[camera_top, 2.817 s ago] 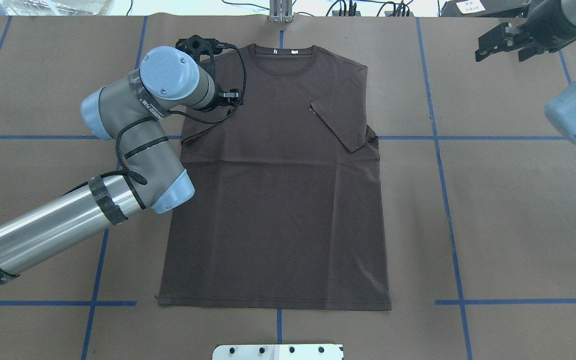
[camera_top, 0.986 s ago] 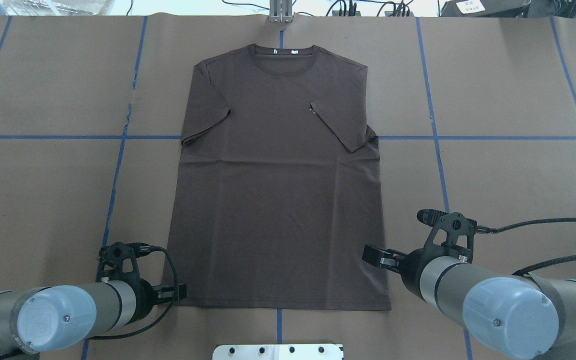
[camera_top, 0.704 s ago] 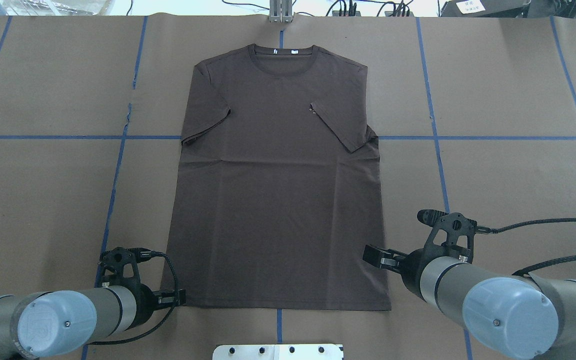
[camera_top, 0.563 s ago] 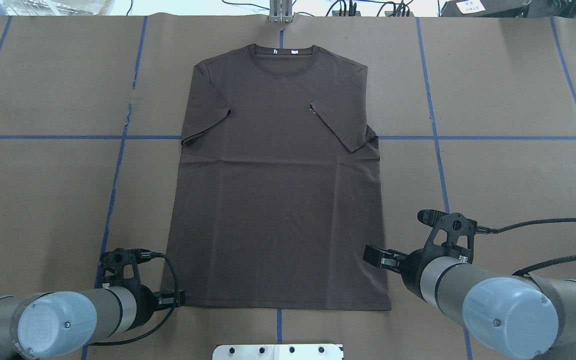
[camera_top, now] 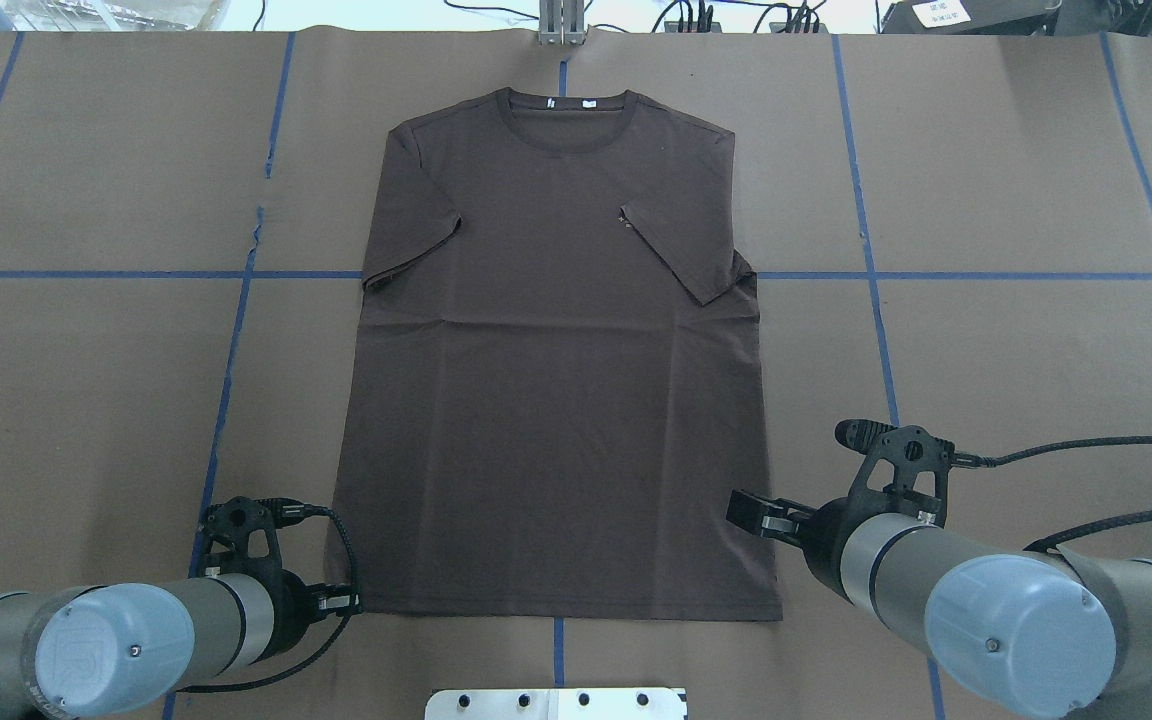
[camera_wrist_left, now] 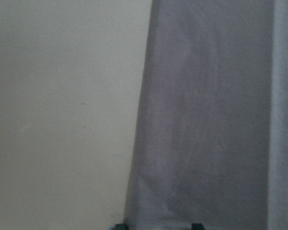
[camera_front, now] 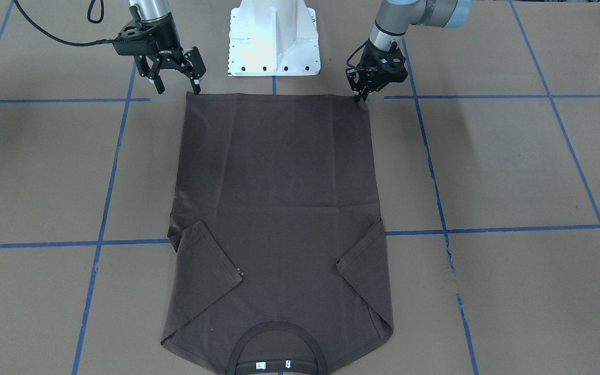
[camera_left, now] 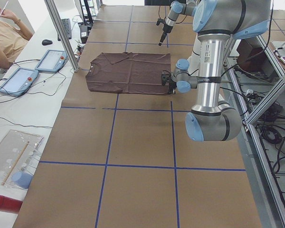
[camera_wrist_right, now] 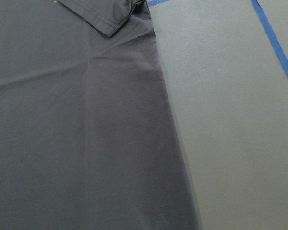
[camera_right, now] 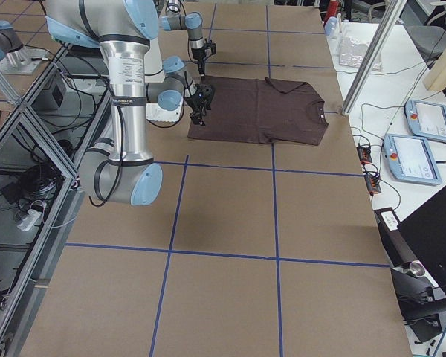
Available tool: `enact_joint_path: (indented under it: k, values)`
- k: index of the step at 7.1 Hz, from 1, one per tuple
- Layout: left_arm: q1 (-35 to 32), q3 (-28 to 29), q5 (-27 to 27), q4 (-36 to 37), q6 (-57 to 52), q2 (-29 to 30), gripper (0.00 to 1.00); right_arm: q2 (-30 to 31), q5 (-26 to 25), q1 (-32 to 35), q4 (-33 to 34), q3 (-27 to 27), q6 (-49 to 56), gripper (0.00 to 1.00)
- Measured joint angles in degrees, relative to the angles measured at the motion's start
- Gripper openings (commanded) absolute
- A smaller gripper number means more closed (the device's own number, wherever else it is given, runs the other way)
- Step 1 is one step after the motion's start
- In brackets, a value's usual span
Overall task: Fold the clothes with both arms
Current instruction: 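Lower both grippers to the hem corners nearest the robot and grasp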
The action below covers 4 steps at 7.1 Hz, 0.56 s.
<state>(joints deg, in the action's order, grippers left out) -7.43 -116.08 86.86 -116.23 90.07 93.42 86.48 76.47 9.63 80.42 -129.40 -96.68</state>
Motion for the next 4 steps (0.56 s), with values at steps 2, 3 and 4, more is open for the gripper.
enact_joint_path:
  k: [2,3,4]
  values:
    - [-0.03,-2.66,-0.02,1.75,0.02,0.12,0.0,-0.21,-1.24,-1.24,0.04,0.34,-0.68,0.86]
    - [-0.04,-3.46,-0.01,2.45,0.14,0.36,0.0,-0.47,-3.79,-3.44,0.14,1.52,-2.78,0.7]
    - [-0.04,-3.7,0.03,2.71,0.29,0.56,0.0,-0.61,-6.11,-5.86,0.36,3.11,-5.68,0.67]
